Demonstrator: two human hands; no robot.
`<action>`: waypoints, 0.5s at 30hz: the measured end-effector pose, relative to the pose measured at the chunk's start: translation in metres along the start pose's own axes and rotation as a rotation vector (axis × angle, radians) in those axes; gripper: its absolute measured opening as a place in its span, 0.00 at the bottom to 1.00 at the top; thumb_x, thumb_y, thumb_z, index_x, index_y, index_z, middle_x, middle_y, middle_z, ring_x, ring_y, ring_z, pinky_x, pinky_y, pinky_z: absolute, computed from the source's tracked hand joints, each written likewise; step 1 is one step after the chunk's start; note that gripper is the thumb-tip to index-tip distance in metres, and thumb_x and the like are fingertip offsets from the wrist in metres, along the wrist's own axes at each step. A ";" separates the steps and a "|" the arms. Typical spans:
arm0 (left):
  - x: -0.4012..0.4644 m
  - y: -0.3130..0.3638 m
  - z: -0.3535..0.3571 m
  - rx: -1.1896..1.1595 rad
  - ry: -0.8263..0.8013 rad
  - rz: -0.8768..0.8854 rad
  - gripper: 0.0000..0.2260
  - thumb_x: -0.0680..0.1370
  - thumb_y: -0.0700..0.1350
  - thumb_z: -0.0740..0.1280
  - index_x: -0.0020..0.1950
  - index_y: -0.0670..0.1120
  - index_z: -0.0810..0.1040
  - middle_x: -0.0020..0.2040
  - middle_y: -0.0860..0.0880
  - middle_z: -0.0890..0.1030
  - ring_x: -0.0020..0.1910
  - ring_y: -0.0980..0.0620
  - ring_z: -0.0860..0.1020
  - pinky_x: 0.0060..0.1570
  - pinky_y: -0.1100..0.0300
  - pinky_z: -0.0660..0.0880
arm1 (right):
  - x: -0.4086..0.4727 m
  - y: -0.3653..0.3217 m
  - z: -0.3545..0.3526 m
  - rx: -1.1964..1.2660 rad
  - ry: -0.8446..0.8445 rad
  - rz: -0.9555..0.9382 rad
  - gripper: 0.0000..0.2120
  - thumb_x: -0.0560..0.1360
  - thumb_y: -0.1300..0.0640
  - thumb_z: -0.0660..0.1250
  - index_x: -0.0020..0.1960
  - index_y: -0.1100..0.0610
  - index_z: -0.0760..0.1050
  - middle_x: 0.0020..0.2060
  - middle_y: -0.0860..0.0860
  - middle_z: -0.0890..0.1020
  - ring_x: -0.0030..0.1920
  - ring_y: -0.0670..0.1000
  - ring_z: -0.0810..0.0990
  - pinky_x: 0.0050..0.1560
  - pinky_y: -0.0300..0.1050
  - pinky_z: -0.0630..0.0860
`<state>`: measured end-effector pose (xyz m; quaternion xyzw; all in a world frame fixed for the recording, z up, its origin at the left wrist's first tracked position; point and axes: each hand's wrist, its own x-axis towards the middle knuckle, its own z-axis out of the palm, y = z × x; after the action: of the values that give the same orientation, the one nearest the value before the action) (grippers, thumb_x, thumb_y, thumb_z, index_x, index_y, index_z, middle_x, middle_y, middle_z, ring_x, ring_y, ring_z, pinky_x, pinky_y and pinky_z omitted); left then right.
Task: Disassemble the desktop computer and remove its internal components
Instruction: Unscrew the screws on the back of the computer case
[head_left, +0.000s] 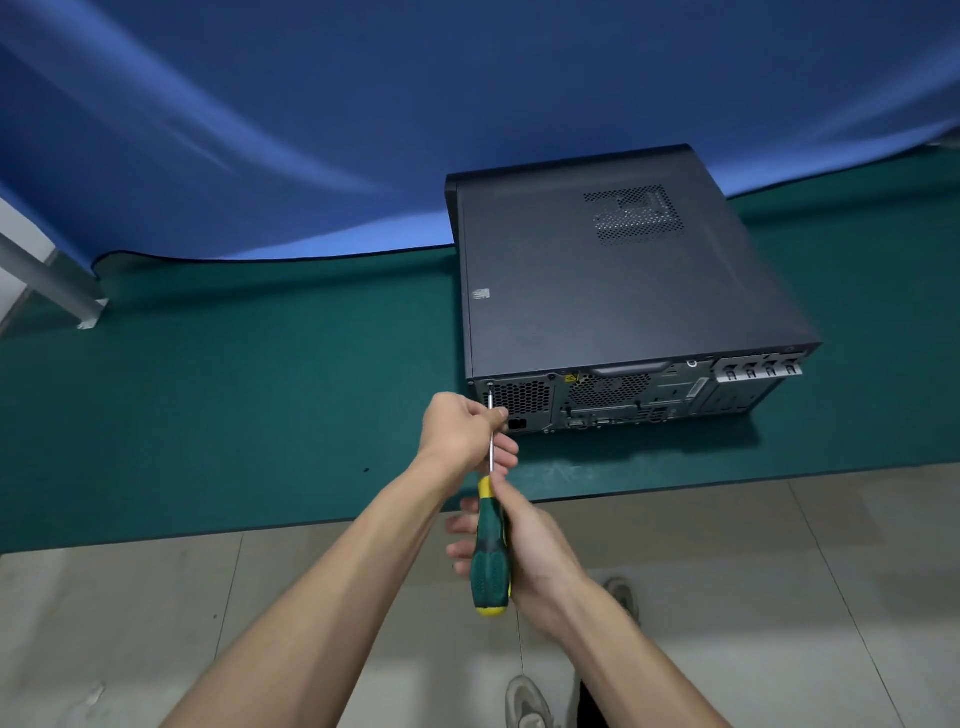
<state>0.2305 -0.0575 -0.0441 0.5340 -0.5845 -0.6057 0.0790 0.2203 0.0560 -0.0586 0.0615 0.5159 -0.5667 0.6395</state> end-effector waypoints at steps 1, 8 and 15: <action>0.000 -0.001 0.001 -0.024 -0.010 -0.003 0.13 0.80 0.40 0.63 0.38 0.35 0.75 0.25 0.43 0.79 0.22 0.49 0.78 0.21 0.60 0.75 | 0.000 -0.002 -0.002 0.014 -0.045 0.016 0.19 0.80 0.47 0.59 0.50 0.64 0.76 0.34 0.56 0.83 0.30 0.53 0.79 0.33 0.44 0.76; -0.002 -0.005 -0.004 -0.167 -0.146 -0.029 0.13 0.82 0.43 0.59 0.45 0.36 0.76 0.30 0.43 0.82 0.26 0.49 0.80 0.24 0.61 0.76 | 0.002 0.002 -0.002 -0.085 0.165 -0.175 0.12 0.74 0.55 0.70 0.37 0.60 0.72 0.26 0.54 0.78 0.23 0.48 0.74 0.26 0.39 0.73; -0.001 0.004 -0.007 -0.075 -0.079 -0.010 0.10 0.80 0.39 0.62 0.41 0.36 0.75 0.27 0.43 0.80 0.22 0.50 0.78 0.22 0.61 0.75 | -0.004 -0.005 -0.007 0.060 -0.180 0.057 0.23 0.79 0.43 0.57 0.54 0.64 0.74 0.39 0.59 0.83 0.32 0.55 0.80 0.32 0.45 0.76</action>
<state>0.2344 -0.0624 -0.0389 0.5093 -0.5612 -0.6483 0.0729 0.2125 0.0615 -0.0567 0.0441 0.4373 -0.5665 0.6971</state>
